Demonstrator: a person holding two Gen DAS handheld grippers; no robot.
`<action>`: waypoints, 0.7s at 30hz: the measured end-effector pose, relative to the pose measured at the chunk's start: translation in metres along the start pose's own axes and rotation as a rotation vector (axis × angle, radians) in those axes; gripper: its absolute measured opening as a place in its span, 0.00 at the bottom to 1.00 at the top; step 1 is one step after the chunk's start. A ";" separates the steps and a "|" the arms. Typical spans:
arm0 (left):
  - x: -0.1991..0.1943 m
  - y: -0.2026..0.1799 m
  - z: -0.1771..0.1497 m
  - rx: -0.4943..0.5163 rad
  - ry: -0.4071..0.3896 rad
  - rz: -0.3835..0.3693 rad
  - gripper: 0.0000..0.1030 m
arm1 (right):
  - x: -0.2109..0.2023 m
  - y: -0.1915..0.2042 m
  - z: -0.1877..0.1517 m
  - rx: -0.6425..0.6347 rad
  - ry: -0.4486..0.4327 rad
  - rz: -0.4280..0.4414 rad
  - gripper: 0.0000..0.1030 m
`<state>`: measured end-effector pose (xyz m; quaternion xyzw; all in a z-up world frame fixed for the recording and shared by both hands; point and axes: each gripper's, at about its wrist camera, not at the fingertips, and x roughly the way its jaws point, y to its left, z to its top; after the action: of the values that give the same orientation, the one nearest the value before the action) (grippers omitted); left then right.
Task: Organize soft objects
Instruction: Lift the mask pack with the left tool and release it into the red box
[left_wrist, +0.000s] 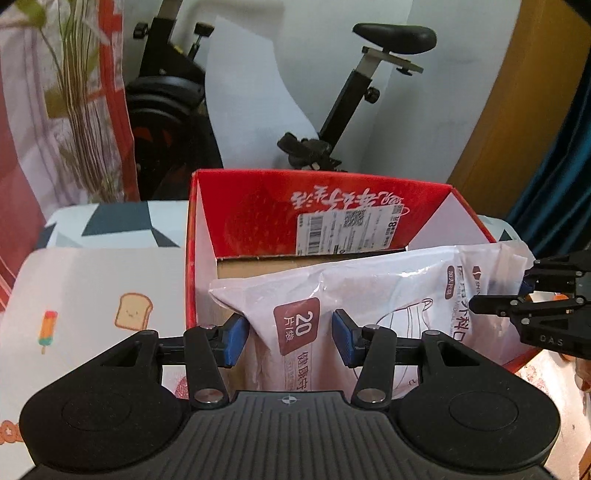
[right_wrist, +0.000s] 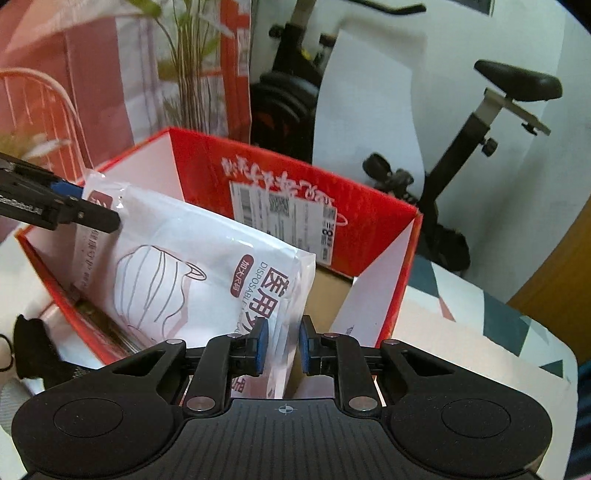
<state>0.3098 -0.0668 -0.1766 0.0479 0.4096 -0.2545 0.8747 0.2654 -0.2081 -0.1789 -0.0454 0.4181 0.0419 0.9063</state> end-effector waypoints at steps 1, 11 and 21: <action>0.002 0.002 -0.001 -0.003 0.005 -0.003 0.50 | 0.003 0.001 0.001 -0.011 0.014 -0.007 0.14; -0.005 0.010 0.003 -0.013 -0.045 -0.008 0.50 | 0.045 0.011 0.017 -0.119 0.167 -0.062 0.13; 0.006 0.005 0.008 0.004 -0.052 -0.020 0.46 | 0.081 0.020 0.026 -0.217 0.298 -0.067 0.13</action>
<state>0.3210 -0.0673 -0.1765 0.0388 0.3867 -0.2652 0.8824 0.3349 -0.1822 -0.2249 -0.1623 0.5390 0.0493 0.8250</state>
